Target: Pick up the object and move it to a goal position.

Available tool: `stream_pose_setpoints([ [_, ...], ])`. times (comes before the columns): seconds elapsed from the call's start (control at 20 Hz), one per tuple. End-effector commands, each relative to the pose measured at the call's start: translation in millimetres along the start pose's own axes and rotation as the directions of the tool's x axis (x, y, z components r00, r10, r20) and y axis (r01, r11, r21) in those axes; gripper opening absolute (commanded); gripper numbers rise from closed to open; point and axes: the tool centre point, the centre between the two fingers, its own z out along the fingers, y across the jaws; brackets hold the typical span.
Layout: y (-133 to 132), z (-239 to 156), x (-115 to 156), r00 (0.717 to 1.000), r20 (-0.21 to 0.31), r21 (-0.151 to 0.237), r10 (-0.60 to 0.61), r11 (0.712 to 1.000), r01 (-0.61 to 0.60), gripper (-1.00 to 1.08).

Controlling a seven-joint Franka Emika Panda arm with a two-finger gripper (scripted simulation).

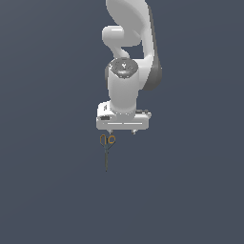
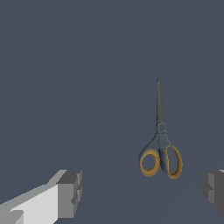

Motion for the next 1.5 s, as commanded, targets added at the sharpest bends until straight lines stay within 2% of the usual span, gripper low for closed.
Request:
stream_pose_setpoints([
  [0.0,0,0,0,1.0,0.0,0.0,0.0,1.0,0.0,1.0],
  [0.45,-16,-29,17,0.996,-0.069,0.0,-0.053,0.999,0.053,1.0],
  [0.85,-13,-25,17,0.997,-0.065,0.001,-0.046,0.999,0.046,1.0],
  [1.15,5,0,19,0.999,-0.053,0.007,-0.005,1.0,0.005,1.0],
  [1.45,41,46,20,0.997,-0.029,0.014,0.073,0.997,-0.072,1.0],
])
